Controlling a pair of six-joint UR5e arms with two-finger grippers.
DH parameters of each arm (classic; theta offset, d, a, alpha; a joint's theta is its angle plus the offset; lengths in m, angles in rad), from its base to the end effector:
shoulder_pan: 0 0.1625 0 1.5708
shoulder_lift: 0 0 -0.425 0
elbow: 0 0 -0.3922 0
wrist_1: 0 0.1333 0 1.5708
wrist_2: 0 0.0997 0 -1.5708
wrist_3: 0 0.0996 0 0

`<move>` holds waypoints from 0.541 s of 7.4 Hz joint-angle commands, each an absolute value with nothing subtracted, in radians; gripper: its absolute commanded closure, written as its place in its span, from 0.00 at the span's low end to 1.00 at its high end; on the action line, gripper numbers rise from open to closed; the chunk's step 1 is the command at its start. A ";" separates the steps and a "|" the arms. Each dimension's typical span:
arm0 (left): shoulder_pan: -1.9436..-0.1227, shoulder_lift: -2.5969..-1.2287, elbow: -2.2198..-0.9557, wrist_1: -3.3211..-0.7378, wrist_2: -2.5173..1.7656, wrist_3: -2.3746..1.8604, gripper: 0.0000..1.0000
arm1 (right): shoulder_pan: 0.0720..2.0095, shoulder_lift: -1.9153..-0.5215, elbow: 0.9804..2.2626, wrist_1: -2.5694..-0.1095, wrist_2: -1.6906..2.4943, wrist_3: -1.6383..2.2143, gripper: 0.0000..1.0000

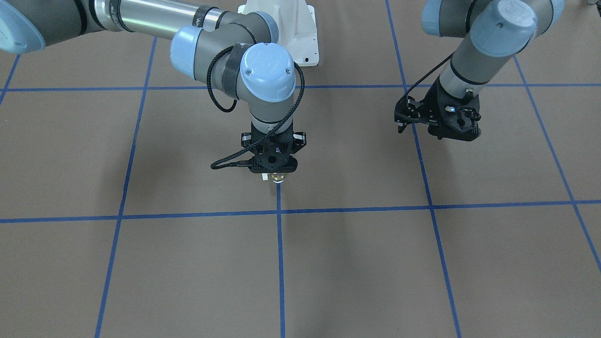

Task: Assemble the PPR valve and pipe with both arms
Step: 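Press and seat the fitting into the valve with the right gripper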

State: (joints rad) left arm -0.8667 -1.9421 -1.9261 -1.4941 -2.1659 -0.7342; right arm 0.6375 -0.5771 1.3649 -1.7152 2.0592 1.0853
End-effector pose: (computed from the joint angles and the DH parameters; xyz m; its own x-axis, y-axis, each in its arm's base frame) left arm 0.3142 -0.4897 0.3033 0.6508 0.1833 -0.7367 -0.1069 0.9829 0.1502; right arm -0.5635 -0.5251 0.1269 0.7083 0.0118 0.7058 0.0352 0.9980 -0.0521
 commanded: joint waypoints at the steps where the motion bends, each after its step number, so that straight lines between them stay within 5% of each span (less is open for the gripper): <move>1: -0.867 -1.942 -1.931 -1.493 -2.166 -0.735 0.00 | 0.634 -0.577 1.358 -1.703 2.059 1.088 0.84; 2: -0.867 -1.942 -1.931 -1.493 -2.167 -0.735 0.00 | 0.632 -0.577 1.359 -1.703 2.059 1.086 0.64; 3: -0.867 -1.942 -1.931 -1.493 -2.168 -0.735 0.00 | 0.634 -0.578 1.358 -1.703 2.059 1.086 0.27; 4: -0.867 -1.942 -1.931 -1.493 -2.168 -0.735 0.00 | 0.632 -0.578 1.359 -1.703 2.059 1.092 0.00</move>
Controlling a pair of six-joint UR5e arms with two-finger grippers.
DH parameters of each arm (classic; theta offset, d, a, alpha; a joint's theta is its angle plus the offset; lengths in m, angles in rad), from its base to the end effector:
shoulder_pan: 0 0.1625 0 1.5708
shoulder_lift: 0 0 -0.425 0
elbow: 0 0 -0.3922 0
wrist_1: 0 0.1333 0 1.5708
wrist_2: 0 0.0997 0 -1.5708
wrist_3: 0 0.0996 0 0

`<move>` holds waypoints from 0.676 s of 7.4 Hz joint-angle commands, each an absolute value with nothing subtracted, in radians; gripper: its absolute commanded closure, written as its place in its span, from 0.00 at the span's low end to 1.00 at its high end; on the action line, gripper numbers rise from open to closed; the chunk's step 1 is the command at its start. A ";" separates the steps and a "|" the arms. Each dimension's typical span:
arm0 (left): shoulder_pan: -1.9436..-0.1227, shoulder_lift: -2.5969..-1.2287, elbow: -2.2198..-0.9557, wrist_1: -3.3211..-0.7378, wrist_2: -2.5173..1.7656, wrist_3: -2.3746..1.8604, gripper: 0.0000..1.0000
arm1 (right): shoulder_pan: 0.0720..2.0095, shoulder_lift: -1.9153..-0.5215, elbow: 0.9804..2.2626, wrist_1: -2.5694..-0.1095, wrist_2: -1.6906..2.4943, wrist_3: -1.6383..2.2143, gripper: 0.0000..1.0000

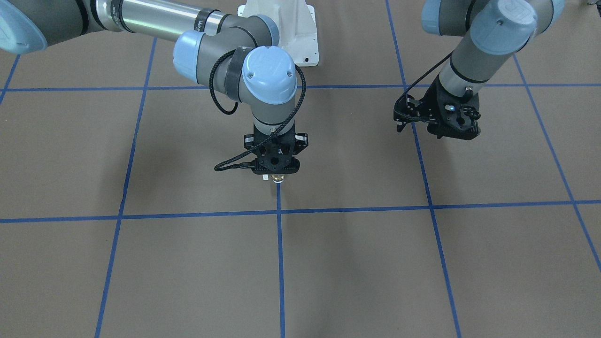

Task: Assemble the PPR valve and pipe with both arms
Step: 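Press and seat the fitting into the valve with the right gripper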

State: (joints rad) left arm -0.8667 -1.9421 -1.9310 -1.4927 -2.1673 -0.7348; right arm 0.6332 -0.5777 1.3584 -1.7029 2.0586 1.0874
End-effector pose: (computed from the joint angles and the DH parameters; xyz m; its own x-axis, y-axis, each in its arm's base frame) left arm 0.3135 -0.4886 0.3014 0.6485 0.1847 -0.7385 -0.1068 0.9826 0.1520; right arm -0.5673 -0.5238 0.1285 0.7057 0.0087 0.7085 0.0379 0.9980 -0.0499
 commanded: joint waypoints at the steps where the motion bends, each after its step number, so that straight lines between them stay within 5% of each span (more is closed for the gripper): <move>1: -0.867 -1.942 -1.931 -1.493 -2.168 -0.735 0.00 | 0.634 -0.578 1.359 -1.703 2.060 1.091 0.00; 5: -0.867 -1.941 -1.946 -1.490 -2.169 -0.733 0.00 | 0.655 -0.593 1.420 -1.710 2.072 1.089 0.00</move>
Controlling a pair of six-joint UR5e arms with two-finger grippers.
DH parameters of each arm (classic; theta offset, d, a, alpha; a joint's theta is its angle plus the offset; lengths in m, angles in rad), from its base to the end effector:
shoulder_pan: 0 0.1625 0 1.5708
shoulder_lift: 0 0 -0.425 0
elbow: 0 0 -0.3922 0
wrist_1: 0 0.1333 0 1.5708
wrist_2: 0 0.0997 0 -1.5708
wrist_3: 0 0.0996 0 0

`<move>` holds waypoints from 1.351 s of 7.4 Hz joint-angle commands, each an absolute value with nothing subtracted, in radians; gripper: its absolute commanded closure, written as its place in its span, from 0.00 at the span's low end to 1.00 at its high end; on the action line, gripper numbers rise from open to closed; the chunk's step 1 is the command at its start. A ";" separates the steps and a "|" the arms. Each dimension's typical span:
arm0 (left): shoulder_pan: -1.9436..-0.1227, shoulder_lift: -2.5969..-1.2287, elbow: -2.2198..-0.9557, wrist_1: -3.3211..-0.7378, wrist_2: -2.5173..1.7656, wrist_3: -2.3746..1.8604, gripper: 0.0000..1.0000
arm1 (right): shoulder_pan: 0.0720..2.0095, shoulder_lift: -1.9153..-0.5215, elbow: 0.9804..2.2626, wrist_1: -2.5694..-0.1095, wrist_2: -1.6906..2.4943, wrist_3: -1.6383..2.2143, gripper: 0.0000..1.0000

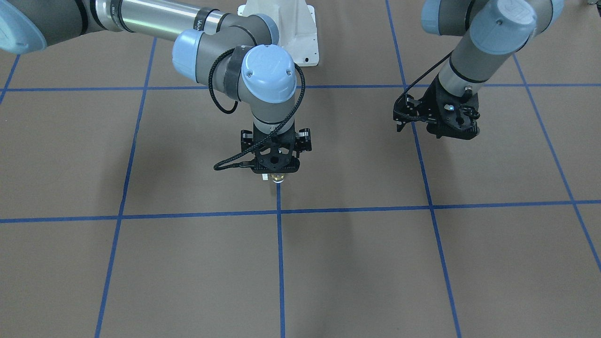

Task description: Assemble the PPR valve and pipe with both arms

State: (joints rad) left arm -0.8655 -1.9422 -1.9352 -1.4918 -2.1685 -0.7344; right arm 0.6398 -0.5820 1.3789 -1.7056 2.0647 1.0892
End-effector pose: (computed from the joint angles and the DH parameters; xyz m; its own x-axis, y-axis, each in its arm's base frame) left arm 0.3134 -0.4873 0.2996 0.6459 0.1878 -0.7400 -0.1085 0.9820 0.1545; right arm -0.5597 -0.5238 0.1235 0.6959 0.0095 0.7180 0.0344 0.9983 -0.0466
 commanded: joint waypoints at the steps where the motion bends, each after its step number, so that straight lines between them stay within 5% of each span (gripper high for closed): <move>1: -0.877 -1.936 -1.956 -1.489 -2.169 -0.726 0.00 | 0.688 -0.674 1.525 -1.713 2.110 1.092 0.00; 4: -0.964 -1.815 -2.043 -1.485 -2.172 -0.579 0.00 | 0.784 -1.076 1.943 -1.710 2.118 1.077 0.00; 7: -1.135 -1.650 -2.077 -1.486 -2.213 -0.311 0.00 | 1.014 -1.363 2.009 -1.700 2.231 0.698 0.00; 10: -1.333 -1.609 -1.955 -1.482 -2.315 -0.053 0.00 | 1.303 -1.641 2.013 -1.701 2.290 0.190 0.00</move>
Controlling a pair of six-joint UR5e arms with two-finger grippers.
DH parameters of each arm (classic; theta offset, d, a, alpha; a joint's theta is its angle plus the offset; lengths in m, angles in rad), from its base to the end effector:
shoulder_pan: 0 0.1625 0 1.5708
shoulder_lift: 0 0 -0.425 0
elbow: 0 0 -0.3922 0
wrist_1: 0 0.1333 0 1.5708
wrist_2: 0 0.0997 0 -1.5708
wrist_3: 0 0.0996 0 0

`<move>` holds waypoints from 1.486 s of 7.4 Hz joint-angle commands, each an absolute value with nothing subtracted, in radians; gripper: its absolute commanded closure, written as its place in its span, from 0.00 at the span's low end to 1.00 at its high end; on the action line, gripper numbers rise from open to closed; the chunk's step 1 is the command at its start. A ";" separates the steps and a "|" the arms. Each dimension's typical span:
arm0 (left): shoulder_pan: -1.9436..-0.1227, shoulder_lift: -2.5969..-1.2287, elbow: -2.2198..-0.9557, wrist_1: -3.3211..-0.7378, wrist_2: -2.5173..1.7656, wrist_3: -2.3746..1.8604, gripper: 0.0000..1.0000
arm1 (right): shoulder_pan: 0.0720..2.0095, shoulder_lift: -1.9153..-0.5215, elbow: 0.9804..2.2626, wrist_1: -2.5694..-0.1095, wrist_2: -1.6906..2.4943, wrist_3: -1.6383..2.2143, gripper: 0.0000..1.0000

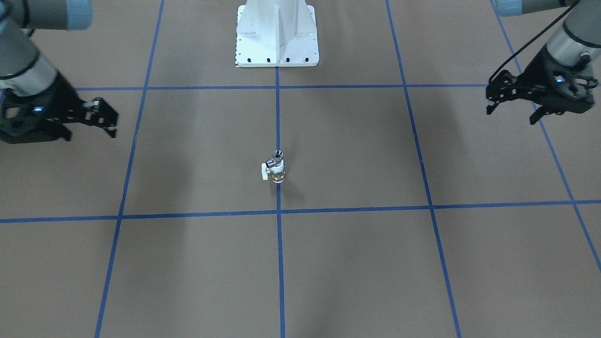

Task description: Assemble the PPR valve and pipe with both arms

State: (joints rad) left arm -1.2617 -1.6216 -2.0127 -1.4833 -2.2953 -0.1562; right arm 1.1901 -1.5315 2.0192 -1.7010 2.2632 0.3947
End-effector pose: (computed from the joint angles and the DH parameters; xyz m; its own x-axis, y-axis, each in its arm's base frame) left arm 0.0844 -0.4855 0.4307 0.6696 0.3347 -0.6630 -0.1776 0.9390 0.2947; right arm -0.1149 -0.4747 0.4403 0.7169 -0.1210 0.6866 0.0784 0.9926 0.0931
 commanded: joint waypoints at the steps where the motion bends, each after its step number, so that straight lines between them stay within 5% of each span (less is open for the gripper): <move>1: -1.365 -1.611 -1.912 -1.482 -2.316 0.019 0.00 | 1.340 -1.679 2.008 -1.701 2.290 0.129 0.00; 11: -1.488 -1.583 -1.785 -1.413 -2.424 0.040 0.00 | 1.397 -1.694 1.948 -1.700 2.298 0.091 0.00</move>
State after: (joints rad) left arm -1.4877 -1.5942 -1.7814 -1.4105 -2.4224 0.0393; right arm 1.3903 -1.6992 1.9487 -1.7007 2.2978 0.0898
